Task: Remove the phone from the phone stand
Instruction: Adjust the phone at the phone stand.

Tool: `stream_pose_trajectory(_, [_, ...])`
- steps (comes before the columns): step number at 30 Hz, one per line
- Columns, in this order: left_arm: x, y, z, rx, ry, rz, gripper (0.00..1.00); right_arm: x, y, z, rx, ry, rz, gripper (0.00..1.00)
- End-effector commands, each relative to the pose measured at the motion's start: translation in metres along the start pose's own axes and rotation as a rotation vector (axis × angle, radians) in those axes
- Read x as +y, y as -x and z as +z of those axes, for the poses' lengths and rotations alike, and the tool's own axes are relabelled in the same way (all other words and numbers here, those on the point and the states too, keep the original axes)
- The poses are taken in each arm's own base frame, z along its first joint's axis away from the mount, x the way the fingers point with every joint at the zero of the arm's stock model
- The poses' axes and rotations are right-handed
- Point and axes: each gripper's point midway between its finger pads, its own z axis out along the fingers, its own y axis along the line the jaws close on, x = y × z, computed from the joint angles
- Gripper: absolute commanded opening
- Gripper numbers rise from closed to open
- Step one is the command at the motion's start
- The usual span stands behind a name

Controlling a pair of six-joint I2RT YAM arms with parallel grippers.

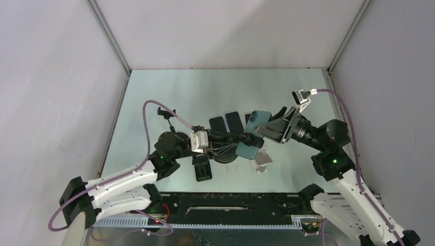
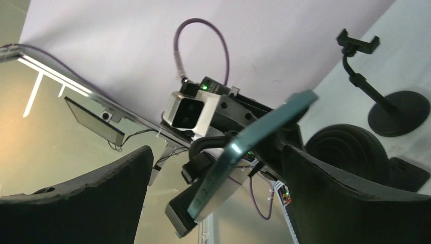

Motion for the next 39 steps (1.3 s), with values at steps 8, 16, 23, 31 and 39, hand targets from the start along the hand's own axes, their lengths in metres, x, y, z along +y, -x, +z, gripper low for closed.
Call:
stream_pose_trajectory(8, [-0.008,0.120,0.002,-0.441,-0.077,0.048,0.00,0.045,0.016,0.005,-0.118,0.225,-0.122,0.99])
stream_pose_trajectory(16, [-0.008,0.131,0.004,-0.502,-0.091,0.035,0.00,0.069,0.031,0.005,-0.179,0.340,-0.105,0.99])
stream_pose_trajectory(23, [-0.004,0.131,0.007,-0.511,-0.082,0.034,0.00,0.078,0.030,0.010,-0.172,0.404,-0.078,0.99])
stream_pose_trajectory(31, [0.000,0.136,0.011,-0.533,-0.075,0.035,0.00,0.083,0.017,0.014,-0.138,0.433,-0.079,0.99])
stream_pose_trajectory(39, [0.001,0.133,0.013,-0.534,-0.081,0.008,0.00,0.095,0.017,0.012,-0.171,0.473,-0.132,0.62])
